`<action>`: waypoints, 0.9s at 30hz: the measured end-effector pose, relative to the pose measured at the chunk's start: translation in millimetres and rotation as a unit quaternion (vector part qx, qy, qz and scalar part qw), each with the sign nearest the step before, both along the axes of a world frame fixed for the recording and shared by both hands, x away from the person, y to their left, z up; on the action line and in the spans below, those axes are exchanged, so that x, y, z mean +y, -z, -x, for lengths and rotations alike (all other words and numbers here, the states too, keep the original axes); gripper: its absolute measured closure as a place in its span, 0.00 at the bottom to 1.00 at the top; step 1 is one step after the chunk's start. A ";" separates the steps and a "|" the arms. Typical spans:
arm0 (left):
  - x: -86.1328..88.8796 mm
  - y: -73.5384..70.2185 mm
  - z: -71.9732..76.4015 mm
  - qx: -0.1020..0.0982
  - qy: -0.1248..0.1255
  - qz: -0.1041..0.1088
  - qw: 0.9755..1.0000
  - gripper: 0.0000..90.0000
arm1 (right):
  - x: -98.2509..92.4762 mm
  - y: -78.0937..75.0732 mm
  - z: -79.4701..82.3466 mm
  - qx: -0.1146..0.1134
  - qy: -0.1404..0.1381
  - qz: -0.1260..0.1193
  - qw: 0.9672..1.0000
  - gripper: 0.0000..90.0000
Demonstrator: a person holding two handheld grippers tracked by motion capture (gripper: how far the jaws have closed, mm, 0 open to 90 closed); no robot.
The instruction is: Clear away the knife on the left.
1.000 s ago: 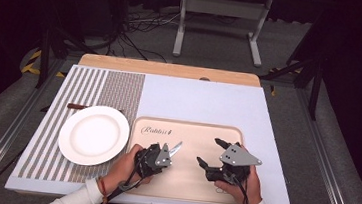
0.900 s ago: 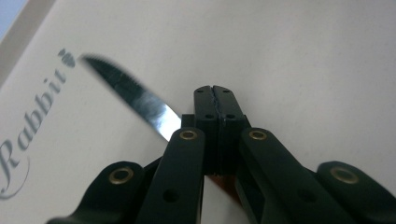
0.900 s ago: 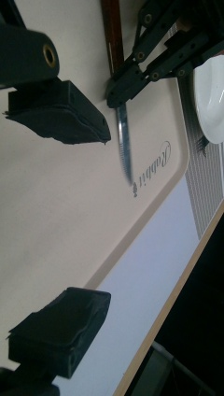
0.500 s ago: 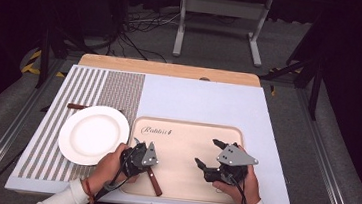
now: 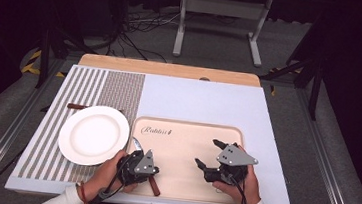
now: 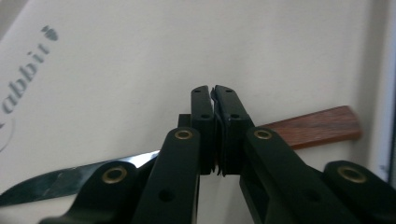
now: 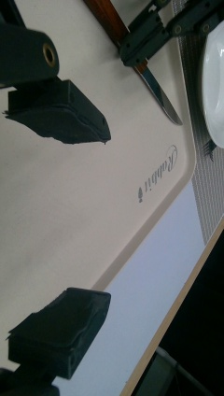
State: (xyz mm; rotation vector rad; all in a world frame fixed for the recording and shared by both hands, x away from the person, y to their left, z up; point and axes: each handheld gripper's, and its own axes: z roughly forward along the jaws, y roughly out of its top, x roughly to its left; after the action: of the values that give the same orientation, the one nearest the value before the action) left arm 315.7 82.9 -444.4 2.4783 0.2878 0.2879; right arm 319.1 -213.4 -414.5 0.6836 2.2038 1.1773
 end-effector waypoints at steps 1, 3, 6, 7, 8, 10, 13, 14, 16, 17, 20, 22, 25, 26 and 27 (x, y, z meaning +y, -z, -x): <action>-0.9 1.4 1.9 -0.001 0.003 -0.010 1.000 0.98 | 0.1 0.3 0.1 0.001 0.000 0.000 1.000 0.22; -0.1 3.3 4.1 -0.011 0.010 -0.017 1.000 0.99 | 0.2 0.5 0.2 0.002 0.000 0.001 1.000 0.22; 5.1 2.4 3.8 -0.009 0.003 -0.022 1.000 0.99 | 0.6 0.1 0.6 0.001 0.001 0.000 1.000 0.22; 5.1 2.4 3.8 -0.009 0.003 -0.022 1.000 0.99 | 0.6 0.1 0.6 0.001 0.001 0.000 1.000 0.22; 7.9 2.6 3.5 -0.007 0.001 -0.020 1.000 0.99 | 0.8 -0.2 0.9 -0.002 -0.001 0.002 1.000 0.22; 12.1 3.2 3.1 -0.007 -0.004 -0.016 1.000 0.99 | 0.9 0.1 0.4 0.000 -0.001 0.001 1.000 0.22; 17.6 3.1 2.8 -0.009 -0.007 -0.020 1.000 0.99 | 1.0 1.1 -0.3 0.001 0.001 0.004 1.000 0.22; 20.0 3.1 2.9 -0.011 -0.010 -0.020 1.000 0.99 | 1.0 1.0 -0.3 0.001 0.000 0.003 1.000 0.22; 26.2 3.5 4.3 -0.017 -0.016 -0.022 0.999 0.99 | 1.3 0.7 0.3 0.001 0.001 0.002 1.000 0.22; 26.2 3.5 4.3 -0.017 -0.016 -0.022 0.999 0.99 | 1.3 0.7 0.3 0.001 0.001 0.002 1.000 0.22; 32.4 4.4 4.3 -0.012 -0.024 -0.015 1.000 0.99 | 1.4 0.9 0.0 0.001 0.000 0.003 1.000 0.22; 35.0 4.8 4.2 -0.012 -0.027 -0.014 0.999 0.99 | 1.4 1.3 -0.6 0.002 0.001 0.002 1.000 0.22; 36.0 5.5 3.8 -0.014 -0.035 -0.009 0.999 0.99 | 1.5 1.7 -0.9 0.003 0.002 0.004 1.000 0.22; 35.7 5.7 3.5 -0.018 -0.037 -0.009 0.999 0.99 | 1.5 1.6 -0.7 0.004 0.002 0.005 1.000 0.22; 35.1 5.7 3.4 -0.023 -0.043 -0.012 0.999 0.99 | 1.6 1.6 -0.5 0.003 0.002 0.005 1.000 0.22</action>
State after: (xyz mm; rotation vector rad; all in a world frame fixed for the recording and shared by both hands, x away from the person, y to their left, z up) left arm 312.3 118.0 -450.0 2.4839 0.3748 0.3850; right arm 319.6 -211.8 -416.1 0.6878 2.2116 1.1630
